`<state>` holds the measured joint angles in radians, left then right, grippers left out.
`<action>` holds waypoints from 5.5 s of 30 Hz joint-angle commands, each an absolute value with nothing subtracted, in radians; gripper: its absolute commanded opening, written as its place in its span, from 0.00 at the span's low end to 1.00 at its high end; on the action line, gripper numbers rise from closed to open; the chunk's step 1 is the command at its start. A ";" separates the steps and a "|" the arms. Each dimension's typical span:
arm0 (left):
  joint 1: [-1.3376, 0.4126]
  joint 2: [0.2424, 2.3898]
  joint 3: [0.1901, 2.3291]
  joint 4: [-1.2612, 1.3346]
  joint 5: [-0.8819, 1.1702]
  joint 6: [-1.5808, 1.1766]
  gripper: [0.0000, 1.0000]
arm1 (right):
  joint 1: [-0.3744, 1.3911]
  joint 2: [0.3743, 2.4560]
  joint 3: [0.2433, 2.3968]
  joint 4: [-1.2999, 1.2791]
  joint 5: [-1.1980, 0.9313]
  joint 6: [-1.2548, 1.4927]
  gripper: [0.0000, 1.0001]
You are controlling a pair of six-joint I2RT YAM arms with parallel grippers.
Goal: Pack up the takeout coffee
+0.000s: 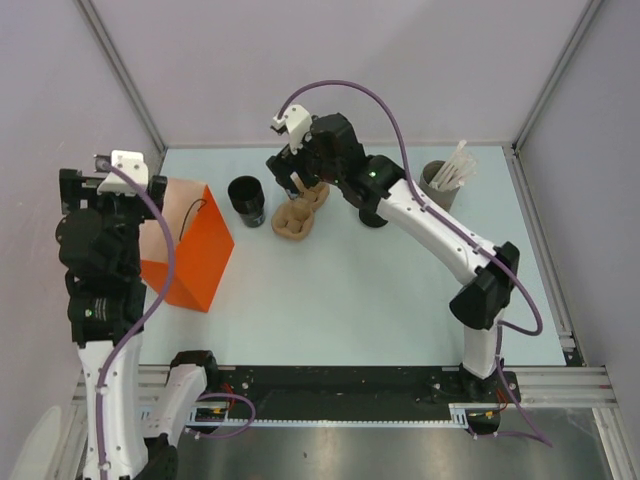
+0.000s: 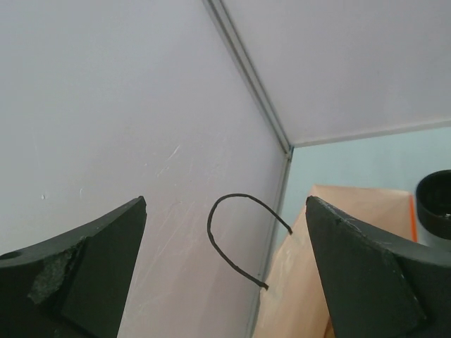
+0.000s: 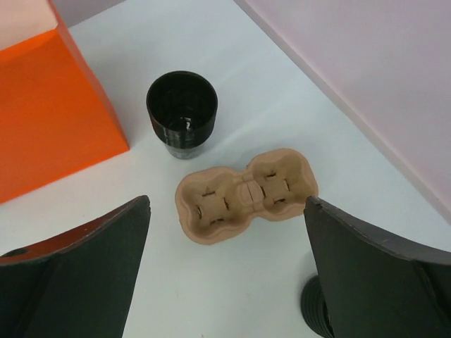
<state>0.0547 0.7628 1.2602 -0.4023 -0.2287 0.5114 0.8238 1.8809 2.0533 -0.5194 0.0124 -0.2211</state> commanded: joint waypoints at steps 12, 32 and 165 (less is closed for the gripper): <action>0.061 0.647 1.183 -0.621 0.034 0.362 1.00 | 0.727 2.342 2.529 -0.413 -0.178 0.167 0.75; 0.184 0.658 1.170 -0.629 0.144 0.230 1.00 | 0.753 2.546 2.592 -0.333 -0.158 0.143 0.51; 0.233 0.646 1.115 -0.635 0.212 0.204 1.00 | 0.761 2.361 2.720 -0.390 -0.063 0.126 0.00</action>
<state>0.2207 0.6479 1.1118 -0.6540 0.1818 0.2314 0.7799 2.4825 2.6766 -0.3958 -0.0544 0.1165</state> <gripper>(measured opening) 0.996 0.010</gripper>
